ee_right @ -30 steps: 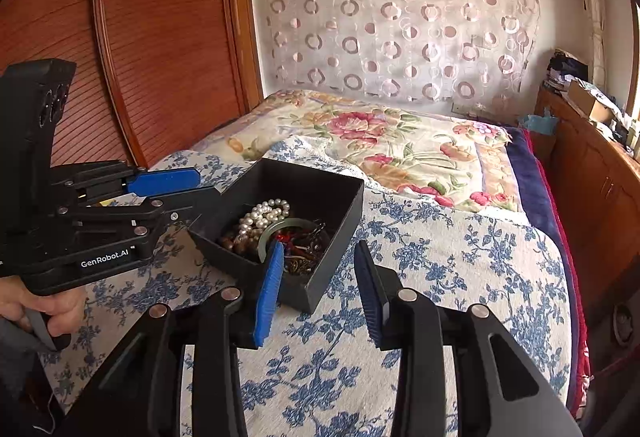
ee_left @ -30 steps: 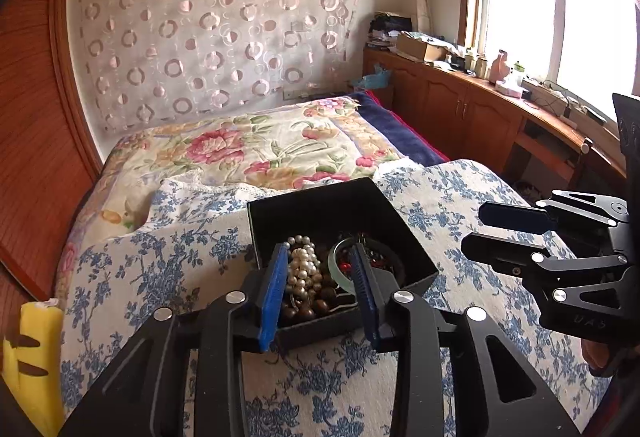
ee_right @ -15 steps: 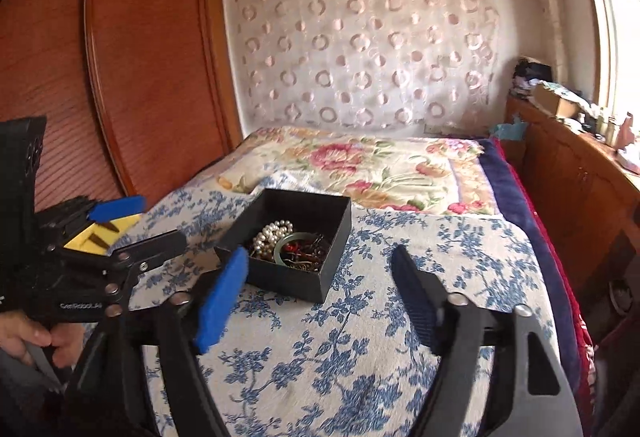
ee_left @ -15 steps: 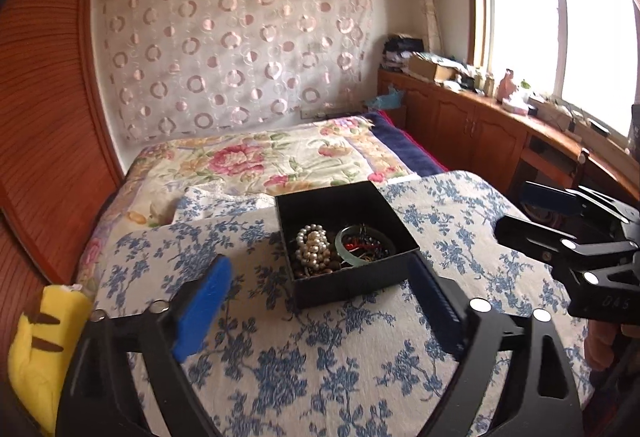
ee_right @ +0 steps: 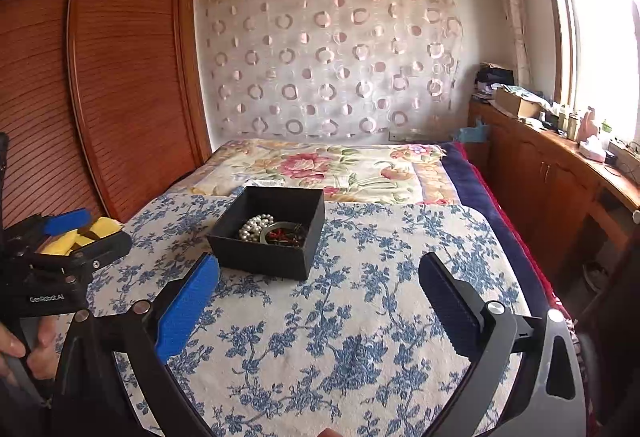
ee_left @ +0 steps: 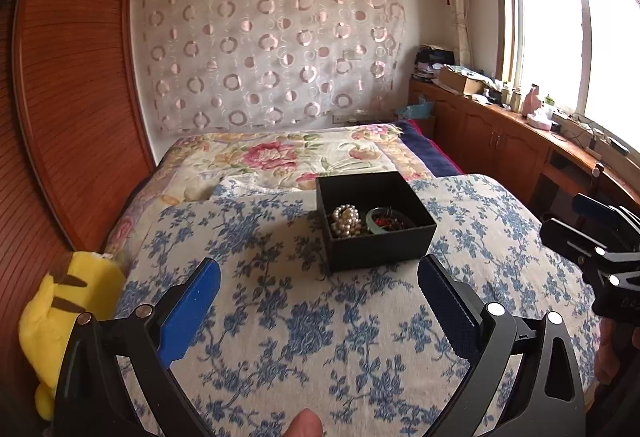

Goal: Organize jewelry

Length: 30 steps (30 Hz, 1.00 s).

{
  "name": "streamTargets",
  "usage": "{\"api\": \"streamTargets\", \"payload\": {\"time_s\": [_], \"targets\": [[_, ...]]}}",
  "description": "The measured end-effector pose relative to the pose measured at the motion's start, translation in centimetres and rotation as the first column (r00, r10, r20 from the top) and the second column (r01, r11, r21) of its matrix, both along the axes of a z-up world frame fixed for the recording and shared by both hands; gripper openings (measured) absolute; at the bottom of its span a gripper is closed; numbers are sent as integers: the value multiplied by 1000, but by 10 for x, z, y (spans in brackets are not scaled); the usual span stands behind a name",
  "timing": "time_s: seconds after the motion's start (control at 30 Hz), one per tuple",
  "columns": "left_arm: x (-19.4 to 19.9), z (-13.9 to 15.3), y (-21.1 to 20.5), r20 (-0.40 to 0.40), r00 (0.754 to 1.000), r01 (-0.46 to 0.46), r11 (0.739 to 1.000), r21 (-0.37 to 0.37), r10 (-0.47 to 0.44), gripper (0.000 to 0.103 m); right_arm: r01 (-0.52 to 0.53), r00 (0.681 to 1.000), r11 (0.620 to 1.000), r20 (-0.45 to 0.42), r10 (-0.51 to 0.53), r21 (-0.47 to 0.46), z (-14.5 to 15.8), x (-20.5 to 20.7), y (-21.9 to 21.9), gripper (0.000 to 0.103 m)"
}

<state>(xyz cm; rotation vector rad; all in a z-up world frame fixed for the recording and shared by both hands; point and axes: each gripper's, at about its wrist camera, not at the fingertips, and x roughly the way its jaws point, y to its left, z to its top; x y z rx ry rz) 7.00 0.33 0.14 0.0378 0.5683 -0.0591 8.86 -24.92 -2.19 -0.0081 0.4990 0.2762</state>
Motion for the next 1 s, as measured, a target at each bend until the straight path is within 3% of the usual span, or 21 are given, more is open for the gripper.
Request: {"api": "streamTargets", "payload": {"time_s": [1.0], "targets": [[-21,1,1,19,1000,-17,1000,-5,17,95,27,999,1000,21,-27,-5,-4,-7,-4,101]]}}
